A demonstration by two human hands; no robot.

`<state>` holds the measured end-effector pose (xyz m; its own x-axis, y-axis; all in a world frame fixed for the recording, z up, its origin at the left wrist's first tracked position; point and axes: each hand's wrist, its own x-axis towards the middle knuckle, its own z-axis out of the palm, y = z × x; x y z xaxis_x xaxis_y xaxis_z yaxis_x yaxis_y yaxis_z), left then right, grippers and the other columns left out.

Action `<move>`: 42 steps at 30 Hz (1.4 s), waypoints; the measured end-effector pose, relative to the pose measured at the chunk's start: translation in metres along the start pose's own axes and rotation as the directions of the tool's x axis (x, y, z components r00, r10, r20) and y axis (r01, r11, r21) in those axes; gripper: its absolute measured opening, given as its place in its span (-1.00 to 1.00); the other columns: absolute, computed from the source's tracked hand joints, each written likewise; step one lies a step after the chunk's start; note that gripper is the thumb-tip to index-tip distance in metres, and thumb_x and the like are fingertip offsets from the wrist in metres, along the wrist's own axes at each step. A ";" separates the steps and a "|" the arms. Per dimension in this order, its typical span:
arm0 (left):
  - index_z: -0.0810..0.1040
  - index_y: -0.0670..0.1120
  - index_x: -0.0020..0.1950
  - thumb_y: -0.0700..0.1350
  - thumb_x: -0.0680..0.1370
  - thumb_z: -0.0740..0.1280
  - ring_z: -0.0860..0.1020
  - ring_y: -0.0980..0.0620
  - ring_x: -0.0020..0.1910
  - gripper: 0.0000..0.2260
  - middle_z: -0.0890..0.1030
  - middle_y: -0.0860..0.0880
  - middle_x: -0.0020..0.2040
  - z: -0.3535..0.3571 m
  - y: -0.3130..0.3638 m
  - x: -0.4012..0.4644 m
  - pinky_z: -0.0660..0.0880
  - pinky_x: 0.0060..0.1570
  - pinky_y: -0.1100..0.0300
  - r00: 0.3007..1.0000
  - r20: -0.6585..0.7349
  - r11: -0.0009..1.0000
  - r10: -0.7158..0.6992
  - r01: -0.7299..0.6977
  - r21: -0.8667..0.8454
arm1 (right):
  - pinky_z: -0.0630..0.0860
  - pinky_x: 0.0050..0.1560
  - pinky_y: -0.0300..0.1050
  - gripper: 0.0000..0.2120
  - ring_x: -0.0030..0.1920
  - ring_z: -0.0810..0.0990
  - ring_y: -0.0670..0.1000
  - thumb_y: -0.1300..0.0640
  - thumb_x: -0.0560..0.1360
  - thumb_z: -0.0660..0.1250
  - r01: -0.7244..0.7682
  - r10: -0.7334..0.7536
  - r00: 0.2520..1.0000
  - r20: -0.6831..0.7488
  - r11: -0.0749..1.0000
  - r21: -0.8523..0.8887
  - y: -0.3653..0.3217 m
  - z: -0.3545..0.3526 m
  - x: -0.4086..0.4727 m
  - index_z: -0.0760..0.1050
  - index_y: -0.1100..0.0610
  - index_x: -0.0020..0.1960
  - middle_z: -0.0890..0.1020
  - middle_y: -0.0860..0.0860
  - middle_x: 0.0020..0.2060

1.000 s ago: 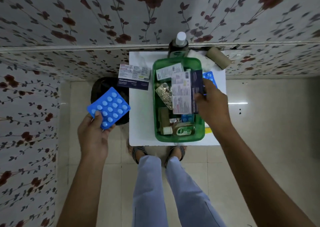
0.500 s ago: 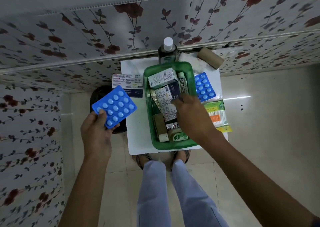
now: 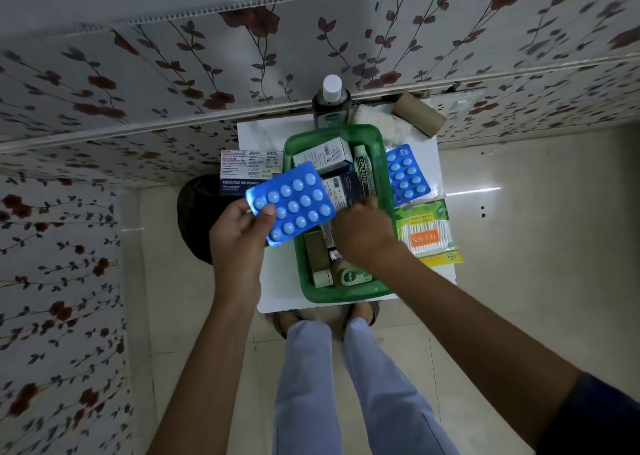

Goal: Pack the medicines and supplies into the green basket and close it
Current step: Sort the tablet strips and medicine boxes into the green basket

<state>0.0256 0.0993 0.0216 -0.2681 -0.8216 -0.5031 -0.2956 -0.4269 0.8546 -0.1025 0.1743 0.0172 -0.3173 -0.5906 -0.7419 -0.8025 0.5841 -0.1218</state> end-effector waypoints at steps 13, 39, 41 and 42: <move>0.30 -0.08 0.14 -0.25 0.47 0.34 0.56 0.08 -0.06 -0.68 0.50 0.01 0.06 0.065 -0.019 -0.011 0.61 -0.13 -0.03 0.997 -0.083 0.986 0.001 0.012 0.164 | 0.60 -0.02 0.13 -0.71 -0.19 0.64 0.09 0.37 0.43 0.19 0.134 0.368 0.804 -0.468 0.654 0.745 0.110 -0.010 -0.040 0.60 0.16 0.02 0.65 0.03 -0.21; 0.52 -0.16 0.12 -0.20 0.49 0.24 0.53 0.06 -0.18 -0.77 0.58 -0.14 0.00 0.018 -0.013 0.062 0.49 -0.07 0.18 0.921 -0.200 0.831 0.335 -0.189 0.524 | 0.34 -0.13 -0.14 -0.78 0.01 0.54 0.20 0.27 0.47 0.23 0.003 0.468 0.724 -0.507 0.733 0.680 0.109 -0.021 0.016 0.45 0.28 0.10 0.60 0.20 0.01; 0.48 -0.19 0.17 -0.12 0.45 0.25 0.52 -0.14 0.07 -0.68 0.55 -0.23 0.12 0.007 -0.030 0.091 0.49 0.10 0.00 0.935 -0.233 0.802 0.268 -0.082 0.592 | 0.34 -0.22 -0.32 -0.80 -0.07 0.52 0.03 0.25 0.50 0.23 0.171 0.488 0.660 -0.571 0.643 0.747 0.095 -0.029 -0.009 0.42 0.24 0.12 0.56 0.03 -0.05; 0.45 -0.23 0.19 -0.09 0.43 0.24 0.49 -0.22 0.14 -0.63 0.54 -0.26 0.15 0.006 -0.038 0.101 0.48 0.12 -0.06 0.945 -0.228 0.767 0.234 -0.035 0.641 | 0.36 -0.25 -0.38 -0.80 -0.09 0.50 -0.03 0.24 0.51 0.24 0.251 0.479 0.654 -0.585 0.592 0.766 0.085 -0.032 -0.021 0.41 0.22 0.13 0.53 -0.03 -0.07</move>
<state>0.0047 0.0350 -0.0621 -0.1133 -0.9624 -0.2467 -0.8047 -0.0568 0.5909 -0.1805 0.2183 0.0433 -0.8877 -0.4324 -0.1583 -0.1678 0.6239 -0.7633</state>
